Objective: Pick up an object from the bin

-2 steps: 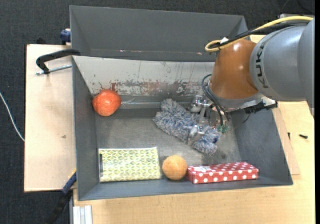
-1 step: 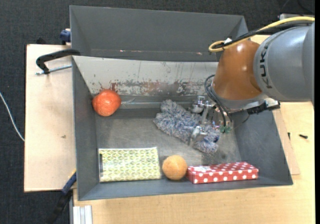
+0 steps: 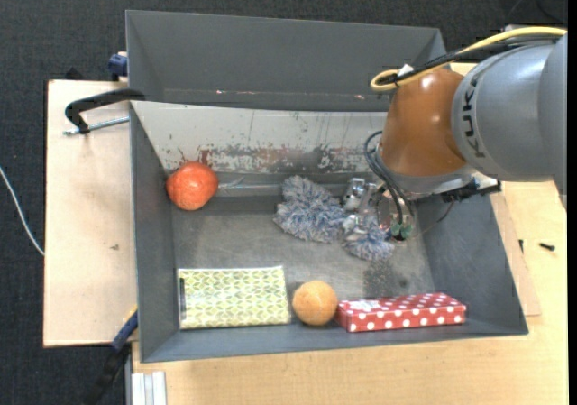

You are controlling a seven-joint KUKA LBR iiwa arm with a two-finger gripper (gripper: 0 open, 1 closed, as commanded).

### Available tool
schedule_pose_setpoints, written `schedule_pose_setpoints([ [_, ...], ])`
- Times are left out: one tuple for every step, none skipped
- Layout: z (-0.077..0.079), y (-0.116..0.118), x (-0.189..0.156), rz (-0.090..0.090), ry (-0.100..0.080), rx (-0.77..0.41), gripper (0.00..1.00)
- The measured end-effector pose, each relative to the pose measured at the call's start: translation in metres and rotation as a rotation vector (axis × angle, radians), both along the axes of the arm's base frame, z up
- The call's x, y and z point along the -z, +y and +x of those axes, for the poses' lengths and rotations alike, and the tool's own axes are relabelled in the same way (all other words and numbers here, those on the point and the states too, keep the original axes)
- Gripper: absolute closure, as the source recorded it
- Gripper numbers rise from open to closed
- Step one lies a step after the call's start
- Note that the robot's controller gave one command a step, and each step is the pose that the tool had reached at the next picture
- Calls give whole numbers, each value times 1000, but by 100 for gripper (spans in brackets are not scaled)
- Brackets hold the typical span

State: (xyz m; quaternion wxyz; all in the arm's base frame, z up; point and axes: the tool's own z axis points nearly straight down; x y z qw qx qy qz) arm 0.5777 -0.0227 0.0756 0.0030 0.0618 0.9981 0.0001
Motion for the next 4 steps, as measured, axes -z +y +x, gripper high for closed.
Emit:
schedule_pose_setpoints([
  [0,0,0,0,0,0,100],
  [-2,0,-4,0,4,0,100],
  [-3,1,-24,1,9,0,100],
  [-1,1,-41,1,5,0,100],
])
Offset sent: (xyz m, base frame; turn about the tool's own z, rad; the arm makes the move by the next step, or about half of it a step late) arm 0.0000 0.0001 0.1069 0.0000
